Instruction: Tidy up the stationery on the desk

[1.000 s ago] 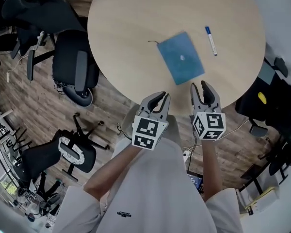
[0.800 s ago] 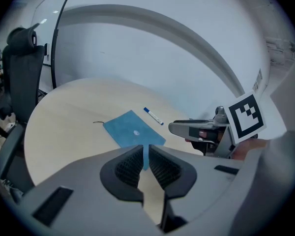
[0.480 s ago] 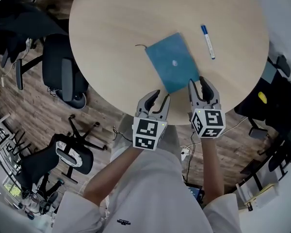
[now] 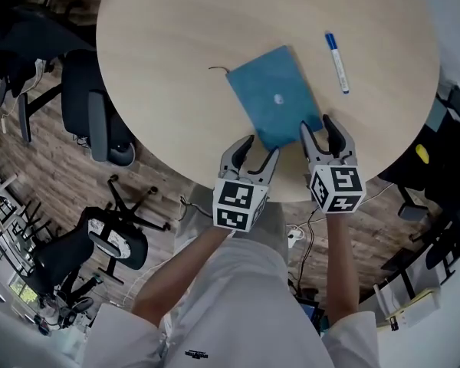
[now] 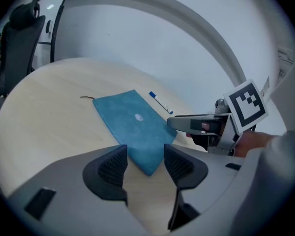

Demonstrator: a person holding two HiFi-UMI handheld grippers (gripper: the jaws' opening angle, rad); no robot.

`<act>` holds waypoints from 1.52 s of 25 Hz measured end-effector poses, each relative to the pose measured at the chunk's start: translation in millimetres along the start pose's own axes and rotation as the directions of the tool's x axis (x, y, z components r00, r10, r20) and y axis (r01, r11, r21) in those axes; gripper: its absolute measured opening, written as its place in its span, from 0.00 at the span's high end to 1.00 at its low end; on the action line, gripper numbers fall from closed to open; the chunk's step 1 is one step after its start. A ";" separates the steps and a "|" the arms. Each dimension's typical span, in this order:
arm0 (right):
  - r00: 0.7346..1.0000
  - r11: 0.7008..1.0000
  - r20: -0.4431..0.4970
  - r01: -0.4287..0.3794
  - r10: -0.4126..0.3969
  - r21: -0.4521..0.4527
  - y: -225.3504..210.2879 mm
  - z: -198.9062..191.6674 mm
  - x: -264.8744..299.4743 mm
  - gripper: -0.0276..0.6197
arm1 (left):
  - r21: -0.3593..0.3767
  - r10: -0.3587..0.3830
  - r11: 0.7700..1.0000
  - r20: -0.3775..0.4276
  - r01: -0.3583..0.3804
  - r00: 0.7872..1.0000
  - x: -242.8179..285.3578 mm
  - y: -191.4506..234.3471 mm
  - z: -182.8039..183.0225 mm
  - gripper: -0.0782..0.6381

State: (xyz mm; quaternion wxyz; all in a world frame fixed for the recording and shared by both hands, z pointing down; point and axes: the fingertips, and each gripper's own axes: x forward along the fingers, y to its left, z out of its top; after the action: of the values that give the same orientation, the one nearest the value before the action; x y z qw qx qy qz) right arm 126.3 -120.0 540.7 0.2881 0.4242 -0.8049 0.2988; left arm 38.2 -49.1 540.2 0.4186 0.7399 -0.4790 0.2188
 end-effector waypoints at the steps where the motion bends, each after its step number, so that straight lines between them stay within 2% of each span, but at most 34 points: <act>1: 1.000 1.000 -0.009 -0.008 0.008 0.001 -0.1 -2.9 2.6 0.63 | 0.001 0.002 1.000 -0.006 -0.002 1.000 3.2 1.0 -3.1 0.58; 6: 1.000 1.000 -0.020 0.004 -0.004 0.006 -6.9 -15.5 9.4 0.63 | -0.029 0.000 1.000 -0.040 -0.001 0.999 19.3 -1.0 -19.0 0.58; 13: 0.999 0.999 -0.024 0.026 -0.027 -0.024 -11.5 -21.3 11.9 0.63 | -0.014 0.013 1.000 -0.030 -0.013 0.999 27.1 -1.7 -20.0 0.58; 20: 0.999 0.999 -0.040 0.035 -0.034 0.007 -9.9 -24.0 11.6 0.63 | 0.000 0.014 1.000 -0.033 -0.014 0.999 25.4 2.9 -18.9 0.58; 27: 0.999 0.999 -0.043 0.011 -0.009 0.045 14.9 -36.8 8.0 0.63 | -0.022 0.035 0.999 -0.030 -0.035 0.999 17.5 27.3 -11.3 0.58; 38: 1.000 0.989 -0.028 0.005 -0.001 0.145 62.7 -52.3 7.6 0.63 | 0.061 0.052 0.997 -0.019 -0.051 0.998 -0.4 63.5 -0.4 0.58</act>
State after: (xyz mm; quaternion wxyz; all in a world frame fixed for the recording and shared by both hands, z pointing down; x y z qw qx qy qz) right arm 80.0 -57.0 565.7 0.2678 0.4409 -0.7764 0.3620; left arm -18.6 -60.7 566.2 0.3950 0.7375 -0.4865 0.2517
